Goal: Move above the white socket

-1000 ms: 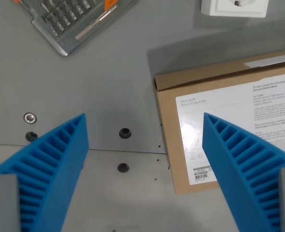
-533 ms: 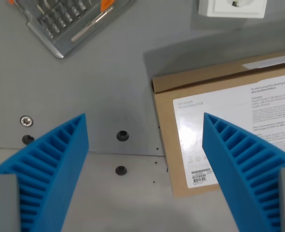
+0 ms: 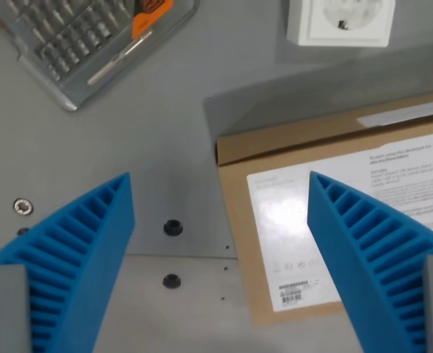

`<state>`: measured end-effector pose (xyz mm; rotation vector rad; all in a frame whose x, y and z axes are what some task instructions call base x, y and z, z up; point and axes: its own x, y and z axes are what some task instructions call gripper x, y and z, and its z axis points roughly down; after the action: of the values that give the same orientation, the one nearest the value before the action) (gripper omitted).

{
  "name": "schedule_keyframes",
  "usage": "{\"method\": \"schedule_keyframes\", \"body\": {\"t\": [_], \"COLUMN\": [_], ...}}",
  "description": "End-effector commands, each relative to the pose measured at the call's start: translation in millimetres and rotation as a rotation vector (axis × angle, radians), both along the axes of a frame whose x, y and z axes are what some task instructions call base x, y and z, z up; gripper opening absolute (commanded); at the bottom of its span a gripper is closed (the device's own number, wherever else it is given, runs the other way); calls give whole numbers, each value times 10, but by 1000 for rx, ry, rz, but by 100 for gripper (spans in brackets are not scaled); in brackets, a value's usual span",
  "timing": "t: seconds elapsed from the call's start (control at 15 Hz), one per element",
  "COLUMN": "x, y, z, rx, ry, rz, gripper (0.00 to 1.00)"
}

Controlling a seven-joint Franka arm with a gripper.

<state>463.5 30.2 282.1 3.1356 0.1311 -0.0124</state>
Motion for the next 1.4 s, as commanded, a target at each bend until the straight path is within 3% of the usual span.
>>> {"method": "schedule_keyframes", "body": {"t": [0.07,1.4], "x": [128,575], "y": [-88,-563], "z": [-49,-629], "rx": [-6,-5], "ry": [21,33], "rz": [3,-31], "gripper": [100,100]}}
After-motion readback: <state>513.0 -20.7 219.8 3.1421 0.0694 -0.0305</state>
